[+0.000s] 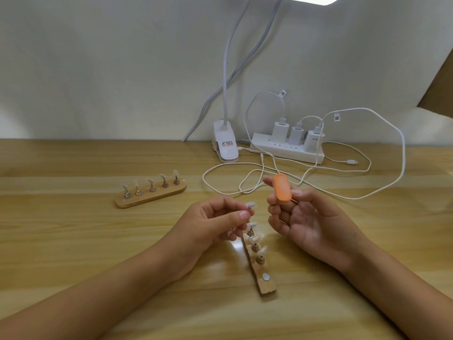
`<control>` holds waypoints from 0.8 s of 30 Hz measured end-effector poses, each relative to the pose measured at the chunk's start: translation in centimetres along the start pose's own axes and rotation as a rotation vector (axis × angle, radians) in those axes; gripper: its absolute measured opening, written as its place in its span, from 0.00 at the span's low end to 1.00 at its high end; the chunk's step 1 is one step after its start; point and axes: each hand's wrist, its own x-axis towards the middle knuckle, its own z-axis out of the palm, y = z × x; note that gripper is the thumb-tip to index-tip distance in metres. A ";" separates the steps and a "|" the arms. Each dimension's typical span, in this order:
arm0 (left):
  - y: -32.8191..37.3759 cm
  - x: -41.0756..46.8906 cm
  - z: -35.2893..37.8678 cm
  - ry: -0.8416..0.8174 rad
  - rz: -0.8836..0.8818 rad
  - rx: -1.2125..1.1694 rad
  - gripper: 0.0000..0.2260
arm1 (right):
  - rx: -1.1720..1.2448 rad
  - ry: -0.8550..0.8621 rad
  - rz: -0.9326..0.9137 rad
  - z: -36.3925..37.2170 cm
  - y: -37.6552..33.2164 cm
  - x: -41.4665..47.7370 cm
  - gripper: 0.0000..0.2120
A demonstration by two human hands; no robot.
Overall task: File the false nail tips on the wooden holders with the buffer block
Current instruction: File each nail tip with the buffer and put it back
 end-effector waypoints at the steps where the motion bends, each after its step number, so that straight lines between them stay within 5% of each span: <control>1: 0.0 0.0 0.0 -0.013 0.001 0.011 0.03 | -0.012 -0.020 -0.002 0.1 0.0 0.0 0.26; 8: -0.1 0.0 0.0 -0.027 0.004 0.000 0.04 | -0.171 0.095 -0.082 1.0 0.6 -0.1 0.11; 13: -0.2 0.0 0.1 -0.030 0.017 0.026 0.03 | -0.536 0.234 -0.387 1.7 1.7 -0.6 0.11; 18: -0.4 0.0 0.2 -0.025 0.051 0.049 0.01 | -0.962 0.182 -0.757 3.0 3.4 -1.2 0.12; 24: -0.4 -0.1 0.2 0.017 0.094 0.072 0.01 | -1.109 0.168 -0.743 2.9 3.4 -1.0 0.13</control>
